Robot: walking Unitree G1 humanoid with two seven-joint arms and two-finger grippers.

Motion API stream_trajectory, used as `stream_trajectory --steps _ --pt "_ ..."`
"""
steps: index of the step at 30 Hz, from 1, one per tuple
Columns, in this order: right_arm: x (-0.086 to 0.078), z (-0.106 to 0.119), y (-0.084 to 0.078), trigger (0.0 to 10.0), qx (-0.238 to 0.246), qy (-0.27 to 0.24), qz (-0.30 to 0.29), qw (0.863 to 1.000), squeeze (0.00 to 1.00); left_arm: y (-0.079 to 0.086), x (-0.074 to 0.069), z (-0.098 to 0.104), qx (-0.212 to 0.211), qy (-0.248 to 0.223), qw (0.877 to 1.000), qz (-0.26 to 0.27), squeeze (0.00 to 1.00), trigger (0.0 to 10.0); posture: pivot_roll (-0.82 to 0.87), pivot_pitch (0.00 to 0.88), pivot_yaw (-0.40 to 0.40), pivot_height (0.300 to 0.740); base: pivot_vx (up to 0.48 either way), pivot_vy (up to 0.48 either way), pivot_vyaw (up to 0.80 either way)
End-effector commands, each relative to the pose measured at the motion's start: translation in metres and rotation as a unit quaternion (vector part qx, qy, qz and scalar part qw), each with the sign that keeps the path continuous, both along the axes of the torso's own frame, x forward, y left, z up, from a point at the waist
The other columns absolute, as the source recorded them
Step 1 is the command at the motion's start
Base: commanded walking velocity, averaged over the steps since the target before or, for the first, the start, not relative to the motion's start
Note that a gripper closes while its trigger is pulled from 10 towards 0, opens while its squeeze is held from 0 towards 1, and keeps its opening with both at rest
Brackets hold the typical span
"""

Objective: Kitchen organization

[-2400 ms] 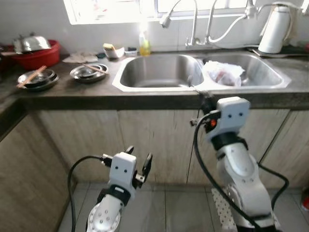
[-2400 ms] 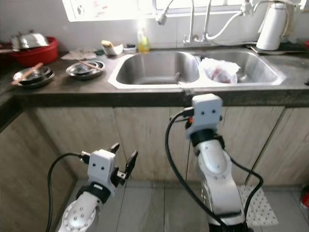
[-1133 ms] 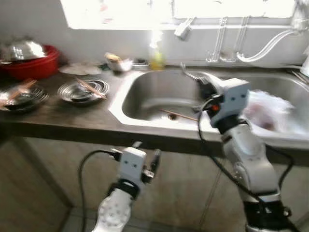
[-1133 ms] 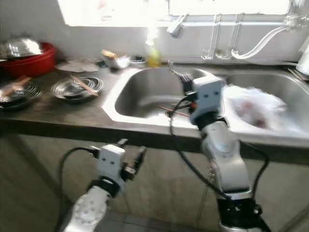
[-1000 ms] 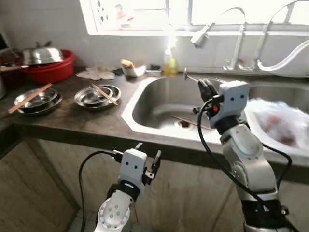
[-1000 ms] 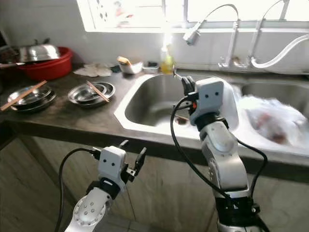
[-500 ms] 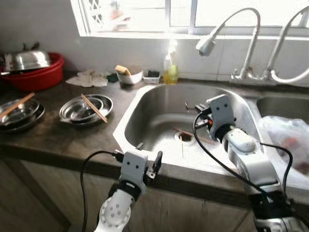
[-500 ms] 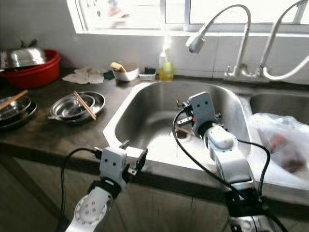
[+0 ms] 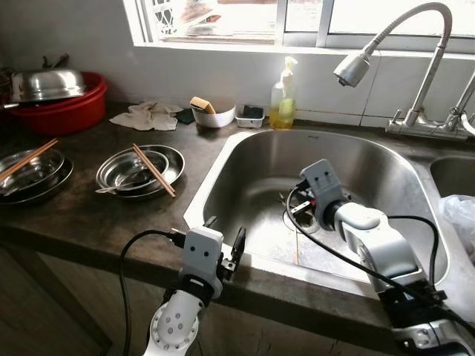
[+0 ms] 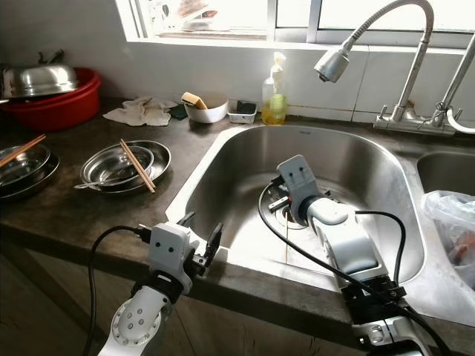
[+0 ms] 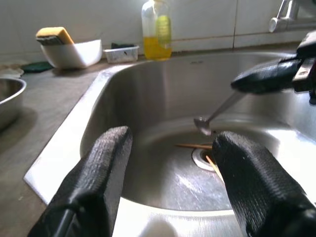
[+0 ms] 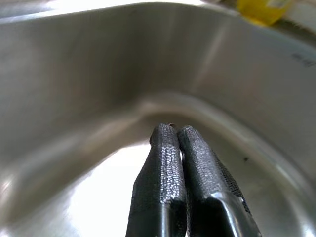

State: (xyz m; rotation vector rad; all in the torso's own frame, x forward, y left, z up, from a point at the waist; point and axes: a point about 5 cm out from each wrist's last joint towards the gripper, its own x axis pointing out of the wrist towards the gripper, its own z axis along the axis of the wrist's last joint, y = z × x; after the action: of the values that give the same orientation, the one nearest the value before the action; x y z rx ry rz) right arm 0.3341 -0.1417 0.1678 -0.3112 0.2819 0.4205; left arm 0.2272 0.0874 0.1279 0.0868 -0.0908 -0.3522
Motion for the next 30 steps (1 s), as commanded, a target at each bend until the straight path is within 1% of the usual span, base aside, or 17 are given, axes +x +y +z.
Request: stream_trajectory --steps 1,6,7,8,13,18,20,21,23,24,25,27,28,29,30 --pt "0.003 0.005 0.005 10.0 -0.005 0.003 0.011 1.0 0.0 0.002 -0.002 -0.006 0.009 0.016 1.0 0.004 0.0 10.0 0.09 0.021 -0.03 0.74 0.0 0.0 0.0" --pt "0.003 -0.001 0.008 10.0 -0.007 0.024 0.016 1.0 0.0 0.0 -0.005 -0.006 0.006 0.018 1.0 0.001 0.0 10.0 0.1 0.022 -0.03 0.74 0.0 0.0 0.0" --pt "0.003 -0.003 0.008 10.0 -0.008 0.027 0.013 1.0 0.68 0.0 -0.006 -0.006 0.005 0.019 1.0 0.001 0.0 10.0 0.1 0.024 -0.035 0.74 0.0 0.0 0.0" --pt "0.003 -0.003 0.007 10.0 -0.009 0.028 0.011 1.0 1.0 0.0 -0.006 -0.006 0.004 0.019 1.0 0.001 0.0 10.0 0.1 0.024 -0.035 0.74 0.0 0.0 0.0" --pt "0.004 -0.002 0.007 10.0 -0.001 0.028 0.009 1.0 1.0 -0.002 -0.008 -0.007 0.004 0.02 1.0 -0.001 0.0 10.0 0.1 0.025 -0.034 0.74 0.0 0.0 0.0" --pt "0.004 0.0 0.006 10.0 0.005 0.016 -0.003 1.0 1.0 -0.002 -0.008 -0.007 0.004 0.021 1.0 -0.002 0.0 10.0 0.1 0.03 -0.029 0.74 0.0 0.0 0.0" --pt "0.004 0.0 0.005 10.0 0.007 0.01 -0.019 1.0 1.0 -0.001 -0.008 -0.006 0.004 0.021 1.0 -0.001 0.0 10.0 0.1 0.028 -0.028 0.74 0.0 0.0 0.0" --pt "0.004 0.003 0.005 10.0 0.024 -0.008 -0.031 0.999 0.0 -0.001 -0.008 -0.006 0.004 0.02 1.0 -0.001 0.0 10.0 0.1 0.027 -0.027 0.74 0.0 0.0 0.0" --pt "0.004 0.008 0.006 10.0 0.049 -0.032 -0.041 0.997 0.0 -0.001 -0.008 -0.006 0.004 0.021 1.0 -0.001 0.0 10.0 0.1 0.027 -0.027 0.74 0.0 0.0 0.0" --pt "0.002 0.017 0.005 10.0 0.076 -0.073 -0.059 0.993 0.0 -0.001 -0.008 -0.006 0.004 0.019 1.0 0.001 0.0 10.0 0.1 0.028 -0.024 0.74 0.0 0.0 0.0" --pt "0.002 0.017 0.005 10.0 0.076 -0.073 -0.059 0.993 0.0 -0.001 -0.008 -0.006 0.004 0.019 1.0 0.001 0.0 10.0 0.1 0.028 -0.024 0.74 0.0 0.0 0.0" --pt "0.001 0.024 0.003 10.0 0.092 -0.114 -0.076 0.986 0.0 0.0 -0.008 -0.005 0.004 0.017 1.0 0.002 0.0 10.0 0.1 0.028 -0.024 0.74 0.0 0.0 0.0" --pt "0.001 0.024 0.003 10.0 0.092 -0.114 -0.076 0.986 0.0 0.0 -0.008 -0.005 0.004 0.017 1.0 0.002 0.0 10.0 0.1 0.028 -0.024 0.74 0.0 0.0 0.0" --pt "-0.007 0.033 -0.001 10.0 0.091 -0.173 -0.091 0.976 0.0 -0.001 -0.009 -0.005 0.002 0.017 1.0 0.004 0.0 10.0 0.11 0.029 -0.033 0.74 0.0 0.0 0.0" --pt "-0.012 0.036 -0.002 10.0 0.085 -0.198 -0.094 0.972 0.0 -0.001 -0.009 -0.005 0.001 0.017 1.0 0.005 0.0 10.0 0.11 0.029 -0.033 0.74 0.0 0.0 0.0"
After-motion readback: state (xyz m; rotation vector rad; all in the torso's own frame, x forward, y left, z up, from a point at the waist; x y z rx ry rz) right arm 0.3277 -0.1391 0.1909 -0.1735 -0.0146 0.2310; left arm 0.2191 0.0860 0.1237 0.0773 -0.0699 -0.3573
